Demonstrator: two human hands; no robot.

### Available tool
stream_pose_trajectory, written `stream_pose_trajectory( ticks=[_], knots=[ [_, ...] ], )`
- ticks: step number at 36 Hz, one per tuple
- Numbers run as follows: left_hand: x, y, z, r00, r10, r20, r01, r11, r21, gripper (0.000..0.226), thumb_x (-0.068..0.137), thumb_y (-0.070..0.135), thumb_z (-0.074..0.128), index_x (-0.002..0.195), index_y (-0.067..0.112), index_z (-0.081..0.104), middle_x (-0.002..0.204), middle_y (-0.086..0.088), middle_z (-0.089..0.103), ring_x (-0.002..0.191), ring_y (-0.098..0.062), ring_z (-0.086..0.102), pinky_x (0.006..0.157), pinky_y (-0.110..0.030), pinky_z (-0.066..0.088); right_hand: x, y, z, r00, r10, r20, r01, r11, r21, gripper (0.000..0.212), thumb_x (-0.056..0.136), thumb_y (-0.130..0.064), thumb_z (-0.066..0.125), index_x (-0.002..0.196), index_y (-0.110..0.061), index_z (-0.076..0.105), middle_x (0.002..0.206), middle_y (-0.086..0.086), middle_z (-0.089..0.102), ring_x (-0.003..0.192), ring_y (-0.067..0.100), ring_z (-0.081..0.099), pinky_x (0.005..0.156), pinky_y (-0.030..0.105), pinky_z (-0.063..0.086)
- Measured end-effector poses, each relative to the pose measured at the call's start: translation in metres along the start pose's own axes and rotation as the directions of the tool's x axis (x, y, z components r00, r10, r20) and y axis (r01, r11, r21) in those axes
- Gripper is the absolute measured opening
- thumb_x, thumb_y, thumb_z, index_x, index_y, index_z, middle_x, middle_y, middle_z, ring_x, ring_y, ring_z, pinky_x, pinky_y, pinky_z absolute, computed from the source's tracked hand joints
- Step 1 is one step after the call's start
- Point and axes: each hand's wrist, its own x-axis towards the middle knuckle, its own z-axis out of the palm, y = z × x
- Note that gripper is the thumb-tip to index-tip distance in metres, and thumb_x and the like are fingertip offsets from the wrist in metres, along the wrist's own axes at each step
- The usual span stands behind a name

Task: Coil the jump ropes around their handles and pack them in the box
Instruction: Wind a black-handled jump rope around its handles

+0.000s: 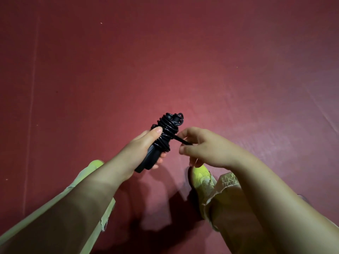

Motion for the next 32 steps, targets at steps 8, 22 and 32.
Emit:
stream_pose_trajectory(
  ticks=[8,22,32],
  knots=[
    [0.003,-0.002,0.003,1.0,0.013,-0.009,-0.013,1.0,0.02,0.023,0.096,0.044,0.043,0.099,0.027,0.058,0.075,-0.006,0.068,0.066,-0.019,0.063,0.066,-0.034,0.05,-0.004,0.0,-0.011,0.984,0.034,-0.177,-0.038,0.999,-0.023,0.019,0.098,-0.025,0.054,0.085,-0.01,0.055,0.088,0.004,0.073,0.074,0.022,0.071,0.064,0.035,0.055],
    [0.006,-0.002,0.009,0.994,0.084,-0.065,-0.082,0.996,0.033,0.005,0.095,0.038,0.05,0.099,0.037,0.053,0.083,0.007,0.066,0.076,-0.013,0.063,0.078,-0.039,0.049,0.002,0.001,0.001,0.931,-0.213,-0.296,0.345,0.779,0.524,0.02,0.076,-0.015,0.057,0.092,-0.011,0.068,0.11,-0.001,0.069,0.11,0.008,0.062,0.101,0.025,0.045],
    [0.001,0.006,0.009,0.992,0.124,-0.029,-0.128,0.963,-0.239,0.052,0.067,0.037,0.066,0.115,0.024,0.05,0.104,-0.002,0.068,0.083,-0.027,0.07,0.051,-0.028,0.048,0.004,-0.006,0.006,0.939,-0.224,-0.26,0.336,0.444,0.83,0.03,0.076,0.0,0.05,0.101,-0.004,0.065,0.11,0.004,0.071,0.106,0.015,0.065,0.094,0.025,0.049]
  ],
)
